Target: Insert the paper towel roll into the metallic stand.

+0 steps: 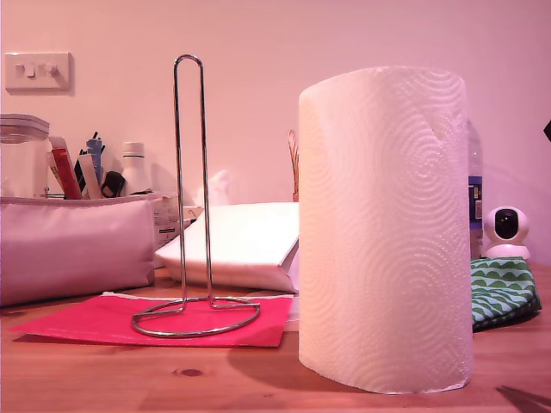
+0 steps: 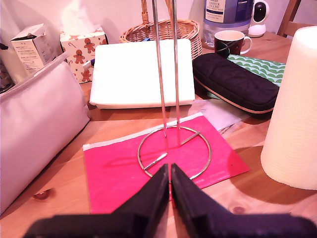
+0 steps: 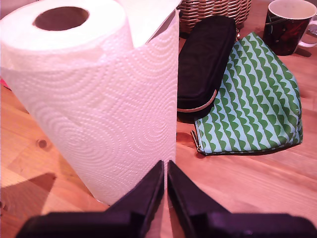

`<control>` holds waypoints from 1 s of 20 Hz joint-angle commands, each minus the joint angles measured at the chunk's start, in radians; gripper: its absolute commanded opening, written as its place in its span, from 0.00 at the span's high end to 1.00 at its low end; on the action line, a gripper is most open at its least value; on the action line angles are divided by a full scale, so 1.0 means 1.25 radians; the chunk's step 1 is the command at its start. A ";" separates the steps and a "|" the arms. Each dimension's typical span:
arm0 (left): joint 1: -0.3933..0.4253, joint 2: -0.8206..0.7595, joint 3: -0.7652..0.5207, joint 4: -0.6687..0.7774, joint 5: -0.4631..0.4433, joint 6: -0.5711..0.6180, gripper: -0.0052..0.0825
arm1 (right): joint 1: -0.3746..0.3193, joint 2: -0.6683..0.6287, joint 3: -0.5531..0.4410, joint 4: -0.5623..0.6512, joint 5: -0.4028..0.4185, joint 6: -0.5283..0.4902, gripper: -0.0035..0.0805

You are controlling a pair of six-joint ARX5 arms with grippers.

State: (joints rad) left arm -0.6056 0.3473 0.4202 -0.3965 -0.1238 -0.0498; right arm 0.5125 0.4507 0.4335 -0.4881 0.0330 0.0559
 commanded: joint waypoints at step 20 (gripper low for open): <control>-0.055 0.130 0.049 0.001 0.241 0.258 0.97 | 0.019 0.222 0.478 -0.340 -0.175 0.002 0.96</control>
State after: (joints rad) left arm -0.6689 0.5003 0.4686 -0.4038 0.1677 0.2581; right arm 0.5278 0.6823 0.9852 -0.8951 -0.1642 0.0544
